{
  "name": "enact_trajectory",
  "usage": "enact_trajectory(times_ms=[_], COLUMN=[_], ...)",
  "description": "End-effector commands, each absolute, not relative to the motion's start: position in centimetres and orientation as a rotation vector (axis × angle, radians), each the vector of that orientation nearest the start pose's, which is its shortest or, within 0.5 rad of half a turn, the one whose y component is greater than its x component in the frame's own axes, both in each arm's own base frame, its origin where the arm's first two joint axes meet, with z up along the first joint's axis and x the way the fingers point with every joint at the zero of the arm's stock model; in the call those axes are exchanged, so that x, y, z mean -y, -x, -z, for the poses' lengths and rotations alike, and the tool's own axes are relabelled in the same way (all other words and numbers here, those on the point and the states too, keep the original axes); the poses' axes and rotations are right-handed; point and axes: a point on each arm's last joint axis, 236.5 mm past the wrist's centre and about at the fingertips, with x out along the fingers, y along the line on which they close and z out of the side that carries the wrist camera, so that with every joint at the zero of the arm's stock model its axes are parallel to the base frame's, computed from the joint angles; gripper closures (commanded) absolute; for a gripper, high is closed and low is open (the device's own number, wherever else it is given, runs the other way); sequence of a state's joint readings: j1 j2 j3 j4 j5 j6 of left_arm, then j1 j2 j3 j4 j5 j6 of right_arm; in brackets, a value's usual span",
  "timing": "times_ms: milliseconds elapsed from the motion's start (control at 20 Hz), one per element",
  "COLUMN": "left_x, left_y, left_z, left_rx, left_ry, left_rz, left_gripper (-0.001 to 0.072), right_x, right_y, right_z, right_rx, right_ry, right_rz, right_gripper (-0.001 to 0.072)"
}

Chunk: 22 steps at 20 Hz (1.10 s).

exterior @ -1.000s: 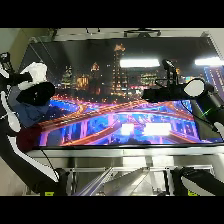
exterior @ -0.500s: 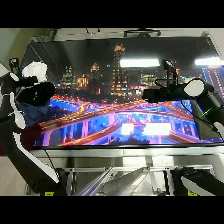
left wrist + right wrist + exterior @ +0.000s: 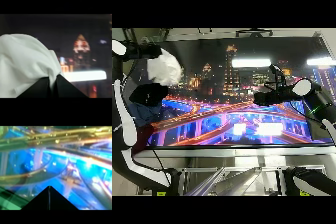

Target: Fold the shirts.

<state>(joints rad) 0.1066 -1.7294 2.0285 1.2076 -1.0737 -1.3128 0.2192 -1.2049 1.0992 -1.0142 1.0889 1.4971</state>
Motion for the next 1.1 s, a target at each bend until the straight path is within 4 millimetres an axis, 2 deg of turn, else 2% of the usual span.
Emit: enact_trajectory(times_ms=[0, 50, 150, 250, 400, 450, 500, 550, 600, 650, 750, 850, 900, 1000, 1050], left_x=[13.3, 15.9, 19.5, 21.7, 23.8, 24.2, 24.4, 24.3, 24.0, 23.4, 21.4, 18.4, 17.3, 15.1, 14.9], left_y=[-49.8, -47.5, -43.6, -40.2, -36.6, -35.7, -34.8, -34.3, -33.8, -33.1, -31.2, -29.2, -28.5, -27.0, -26.1], left_z=[-16.9, -16.0, -13.6, -10.8, -8.1, -7.5, -7.1, -7.0, -6.9, -6.6, -4.9, -2.6, -1.6, 0.2, 0.7], left_rx=[-0.914, -0.965, -1.045, -1.12, -1.202, -1.226, -1.254, -1.279, -1.301, -1.343, -1.448, -1.536, -1.552, -1.562, -1.555], left_ry=[0.138, 0.167, 0.188, 0.186, 0.168, 0.16, 0.151, 0.151, 0.143, 0.138, 0.083, 0.055, 0.087, 0.165, 0.215], left_rz=[0.558, 0.629, 0.702, 0.738, 0.781, 0.794, 0.806, 0.81, 0.815, 0.814, 0.788, 0.72, 0.686, 0.614, 0.606], left_gripper=[0.0691, 0.0691, 0.0691, 0.069, 0.0683, 0.045, 0.0161, -0.0009, -0.001, -0.001, -0.0008, -0.0008, -0.0007, -0.0007, -0.0007], right_x=[-18.4, -18.1, -17.6, -17.5, -17.5, -17.5, -17.6, -17.9, -18.5, -19.2, -20.6, -21.2, -21.2, -20.6, -20.0], right_y=[-32.9, -32.4, -31.4, -30.8, -30.6, -30.5, -30.3, -29.9, -29.5, -29.2, -28.7, -29.6, -30.9, -34.8, -36.6], right_z=[-4.6, -4.9, -6.0, -7.0, -8.1, -8.3, -8.4, -8.5, -8.7, -8.9, -8.2, -7.0, -6.6, -5.8, -5.0], right_rx=[-1.269, -1.274, -1.26, -1.238, -1.207, -1.202, -1.205, -1.216, -1.227, -1.235, -1.24, -1.218, -1.191, -1.107, -1.085], right_ry=[-0.235, -0.216, -0.169, -0.154, -0.151, -0.153, -0.154, -0.168, -0.191, -0.217, -0.17, -0.14, -0.154, -0.199, -0.209], right_rz=[-0.556, -0.559, -0.575, -0.591, -0.597, -0.599, -0.602, -0.618, -0.642, -0.667, -0.723, -0.731, -0.708, -0.631, -0.599], right_gripper=[0.0696, 0.0696, 0.0696, 0.0696, 0.0696, 0.0695, 0.0687, 0.0576, 0.0297, 0.015, 0.0138, 0.0138, 0.0138, 0.0147, 0.0148])
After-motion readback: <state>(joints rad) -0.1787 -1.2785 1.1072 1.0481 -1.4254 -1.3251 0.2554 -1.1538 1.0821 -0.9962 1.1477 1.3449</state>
